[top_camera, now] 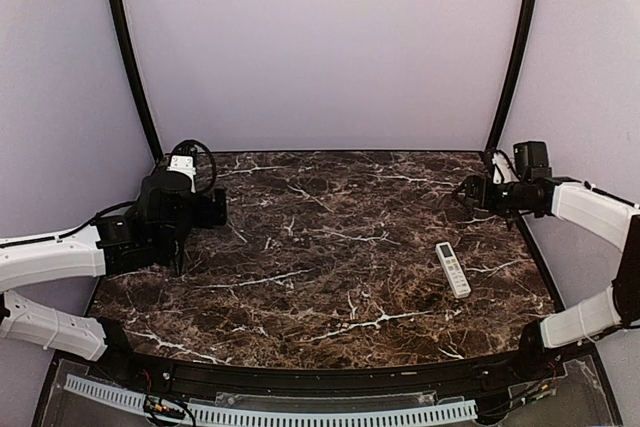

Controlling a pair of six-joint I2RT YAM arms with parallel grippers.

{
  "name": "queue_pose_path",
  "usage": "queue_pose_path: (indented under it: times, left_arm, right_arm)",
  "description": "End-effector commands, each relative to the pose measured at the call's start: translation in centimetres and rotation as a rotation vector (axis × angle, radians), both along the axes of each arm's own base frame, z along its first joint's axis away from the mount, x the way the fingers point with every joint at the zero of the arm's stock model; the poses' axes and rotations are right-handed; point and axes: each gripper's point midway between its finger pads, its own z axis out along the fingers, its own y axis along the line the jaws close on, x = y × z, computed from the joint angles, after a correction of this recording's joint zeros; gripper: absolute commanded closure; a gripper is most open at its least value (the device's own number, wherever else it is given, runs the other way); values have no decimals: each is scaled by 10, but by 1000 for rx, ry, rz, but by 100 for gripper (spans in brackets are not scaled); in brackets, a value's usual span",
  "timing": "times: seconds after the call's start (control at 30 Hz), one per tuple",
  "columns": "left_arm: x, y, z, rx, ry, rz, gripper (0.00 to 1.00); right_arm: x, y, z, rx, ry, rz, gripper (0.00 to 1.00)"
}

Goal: Load the batteries into the remote control
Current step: Reset both arms

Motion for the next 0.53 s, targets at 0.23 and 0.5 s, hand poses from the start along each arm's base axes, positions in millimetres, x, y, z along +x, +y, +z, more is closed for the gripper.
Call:
queue_pose_path:
  times: [0.23, 0.5]
  left_arm:
    - [16, 102, -66, -138, 67, 358, 1]
    - [19, 123, -40, 22, -42, 403, 1]
  right_arm:
    - [-3, -84, 34, 24, -369, -352, 1]
    - [-14, -93, 42, -10, -458, -399, 1]
